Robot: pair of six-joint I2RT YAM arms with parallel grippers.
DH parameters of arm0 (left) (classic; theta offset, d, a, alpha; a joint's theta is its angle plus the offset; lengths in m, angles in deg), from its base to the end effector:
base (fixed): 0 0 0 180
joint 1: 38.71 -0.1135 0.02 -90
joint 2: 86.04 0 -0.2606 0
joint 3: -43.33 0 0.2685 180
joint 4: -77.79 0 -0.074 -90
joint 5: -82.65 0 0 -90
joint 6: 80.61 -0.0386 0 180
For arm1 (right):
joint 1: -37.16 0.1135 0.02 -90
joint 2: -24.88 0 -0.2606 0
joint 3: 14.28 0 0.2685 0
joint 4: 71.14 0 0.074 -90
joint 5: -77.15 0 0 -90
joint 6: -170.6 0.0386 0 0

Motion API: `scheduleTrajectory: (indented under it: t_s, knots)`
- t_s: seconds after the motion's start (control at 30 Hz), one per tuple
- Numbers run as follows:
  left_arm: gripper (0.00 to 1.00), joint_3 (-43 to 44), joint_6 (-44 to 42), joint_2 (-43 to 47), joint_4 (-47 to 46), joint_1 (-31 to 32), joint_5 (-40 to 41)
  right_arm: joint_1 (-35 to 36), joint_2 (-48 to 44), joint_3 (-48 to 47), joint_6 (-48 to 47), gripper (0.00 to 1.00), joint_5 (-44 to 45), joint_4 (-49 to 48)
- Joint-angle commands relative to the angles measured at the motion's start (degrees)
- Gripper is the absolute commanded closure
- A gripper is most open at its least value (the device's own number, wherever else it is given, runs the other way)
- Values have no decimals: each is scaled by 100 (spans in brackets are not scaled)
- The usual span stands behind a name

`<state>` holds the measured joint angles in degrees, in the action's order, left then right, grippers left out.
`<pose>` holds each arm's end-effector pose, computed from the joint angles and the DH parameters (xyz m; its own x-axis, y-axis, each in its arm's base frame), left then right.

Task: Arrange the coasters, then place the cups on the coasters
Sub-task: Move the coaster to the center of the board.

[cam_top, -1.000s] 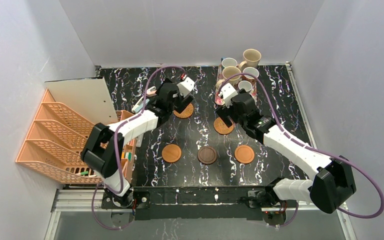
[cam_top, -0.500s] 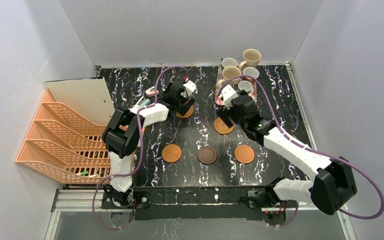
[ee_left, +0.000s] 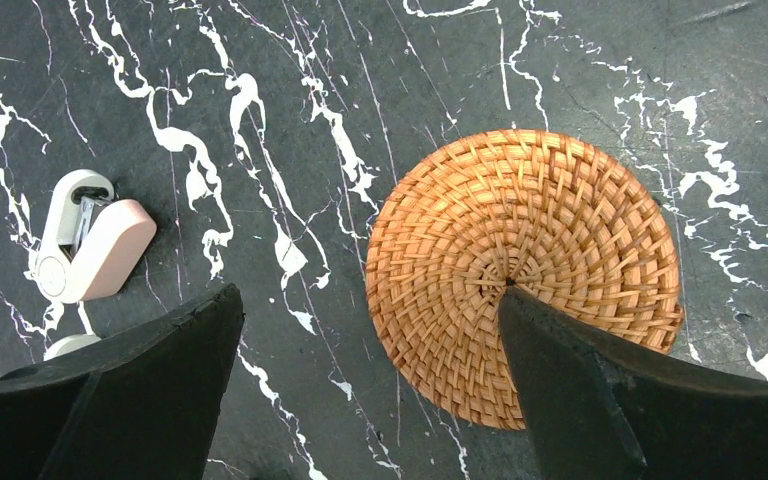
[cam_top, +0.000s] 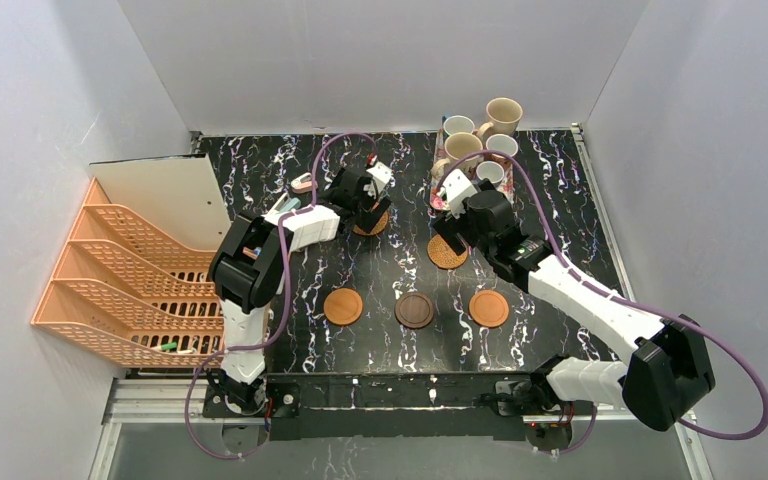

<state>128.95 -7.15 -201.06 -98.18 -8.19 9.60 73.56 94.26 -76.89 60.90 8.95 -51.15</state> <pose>0.3991 -0.2222 0.1567 -0.3763 0.5380 -0.7543 0.3999 0.8287 0.3916 0.2443 0.1623 0.2763 -0.2454 -0.5698 -0.7843 -0.3896 0.7988 -0.4584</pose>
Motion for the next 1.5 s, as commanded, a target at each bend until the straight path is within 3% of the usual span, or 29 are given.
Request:
scheduleTrajectory:
  t_s: [0.0, 0.33, 0.73, 1.13, 1.47]
  knots:
    - [2, 62, 199, -115, 339, -11, -266, 35, -196, 99, -14, 2, -129, -281]
    - [2, -337, 293, 157, 407, -11, -747, 68, -291, 126, -33, 2, -170, -317]
    - [2, -575, 466, 370, 16, -11, 51, 135, -222, 91, -71, 2, -124, -286]
    - [2, -956, 463, 1130, 27, -11, -510, 201, -242, 126, -31, 2, -268, -273]
    - [2, -865, 497, 1090, 148, -4, -1073, 374, -61, 127, -46, 2, -164, -272]
